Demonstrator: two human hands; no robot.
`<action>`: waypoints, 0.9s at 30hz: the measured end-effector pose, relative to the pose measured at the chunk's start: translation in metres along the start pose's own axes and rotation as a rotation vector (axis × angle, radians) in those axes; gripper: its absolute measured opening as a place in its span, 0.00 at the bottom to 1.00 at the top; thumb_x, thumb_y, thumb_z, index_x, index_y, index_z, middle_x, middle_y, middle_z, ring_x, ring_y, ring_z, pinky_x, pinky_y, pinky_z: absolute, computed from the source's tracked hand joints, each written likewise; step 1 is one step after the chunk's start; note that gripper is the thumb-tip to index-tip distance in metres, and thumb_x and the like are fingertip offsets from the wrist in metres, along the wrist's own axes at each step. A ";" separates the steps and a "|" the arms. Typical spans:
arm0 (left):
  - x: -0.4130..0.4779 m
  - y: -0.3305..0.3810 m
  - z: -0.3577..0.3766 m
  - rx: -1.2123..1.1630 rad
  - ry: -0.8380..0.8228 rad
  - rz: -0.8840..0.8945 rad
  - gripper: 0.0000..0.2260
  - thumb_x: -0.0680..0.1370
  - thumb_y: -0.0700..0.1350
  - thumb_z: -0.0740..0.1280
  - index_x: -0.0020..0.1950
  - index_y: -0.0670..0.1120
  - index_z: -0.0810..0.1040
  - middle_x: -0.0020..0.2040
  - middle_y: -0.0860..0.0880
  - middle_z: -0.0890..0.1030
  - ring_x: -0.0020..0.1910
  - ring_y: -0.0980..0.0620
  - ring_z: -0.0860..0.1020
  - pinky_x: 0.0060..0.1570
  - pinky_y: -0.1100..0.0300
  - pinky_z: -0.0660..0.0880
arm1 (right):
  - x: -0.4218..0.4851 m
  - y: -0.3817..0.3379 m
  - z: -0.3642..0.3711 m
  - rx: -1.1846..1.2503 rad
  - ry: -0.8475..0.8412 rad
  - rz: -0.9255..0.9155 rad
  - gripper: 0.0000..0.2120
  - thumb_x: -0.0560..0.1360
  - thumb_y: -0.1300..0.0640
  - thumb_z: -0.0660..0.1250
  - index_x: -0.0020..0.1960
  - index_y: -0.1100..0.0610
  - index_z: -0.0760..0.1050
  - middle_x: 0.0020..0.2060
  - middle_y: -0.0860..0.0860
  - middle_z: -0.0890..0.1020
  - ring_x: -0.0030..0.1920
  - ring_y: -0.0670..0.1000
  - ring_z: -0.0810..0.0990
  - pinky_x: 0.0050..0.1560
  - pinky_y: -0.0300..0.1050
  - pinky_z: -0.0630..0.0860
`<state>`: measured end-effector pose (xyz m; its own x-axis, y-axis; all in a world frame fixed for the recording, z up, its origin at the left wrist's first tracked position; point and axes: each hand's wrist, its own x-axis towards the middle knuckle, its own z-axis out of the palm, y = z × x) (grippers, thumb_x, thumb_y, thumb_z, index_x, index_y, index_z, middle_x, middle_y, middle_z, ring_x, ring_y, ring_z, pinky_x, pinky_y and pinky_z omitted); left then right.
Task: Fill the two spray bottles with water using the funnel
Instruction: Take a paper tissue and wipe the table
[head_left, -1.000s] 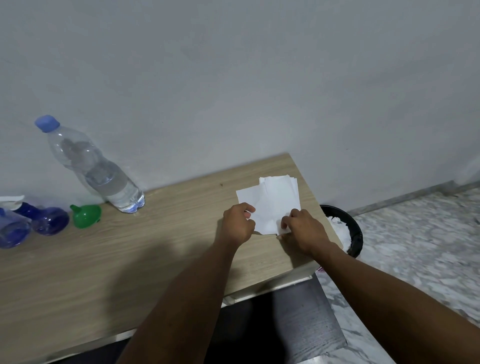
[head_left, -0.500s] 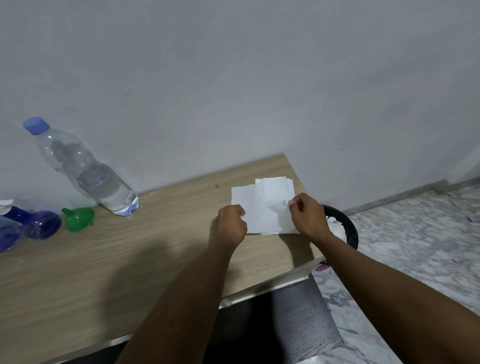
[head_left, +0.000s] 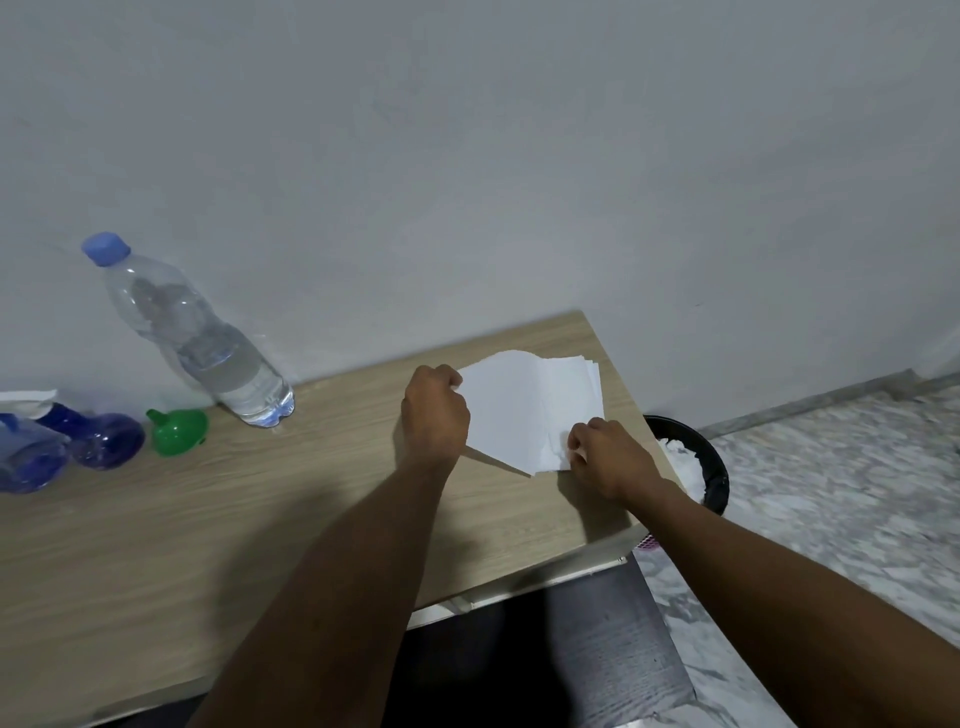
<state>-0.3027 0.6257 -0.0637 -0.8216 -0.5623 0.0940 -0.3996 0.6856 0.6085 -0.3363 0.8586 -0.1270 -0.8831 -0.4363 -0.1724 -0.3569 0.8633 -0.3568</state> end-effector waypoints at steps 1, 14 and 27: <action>0.001 0.000 -0.001 -0.019 0.000 0.006 0.18 0.72 0.32 0.59 0.53 0.48 0.82 0.54 0.48 0.79 0.53 0.46 0.79 0.53 0.51 0.77 | 0.001 0.000 0.000 -0.040 -0.040 -0.009 0.12 0.78 0.53 0.62 0.60 0.53 0.75 0.56 0.52 0.76 0.58 0.54 0.72 0.52 0.51 0.76; -0.007 0.012 -0.033 -0.265 -0.097 0.069 0.20 0.70 0.33 0.65 0.58 0.48 0.81 0.55 0.50 0.78 0.53 0.56 0.75 0.45 0.75 0.65 | 0.012 -0.034 -0.029 0.191 -0.012 0.090 0.18 0.77 0.45 0.65 0.64 0.52 0.75 0.61 0.54 0.77 0.60 0.55 0.75 0.58 0.49 0.74; -0.006 -0.004 -0.100 -0.700 -0.439 -0.235 0.17 0.74 0.32 0.65 0.57 0.48 0.82 0.49 0.45 0.83 0.41 0.52 0.78 0.41 0.60 0.75 | 0.028 -0.108 -0.054 0.818 -0.235 0.209 0.21 0.76 0.60 0.67 0.68 0.55 0.73 0.60 0.52 0.77 0.51 0.49 0.76 0.44 0.38 0.71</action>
<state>-0.2554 0.5801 0.0117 -0.8897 -0.3247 -0.3211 -0.3550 0.0495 0.9336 -0.3386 0.7667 -0.0432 -0.7881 -0.4083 -0.4606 0.2153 0.5182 -0.8277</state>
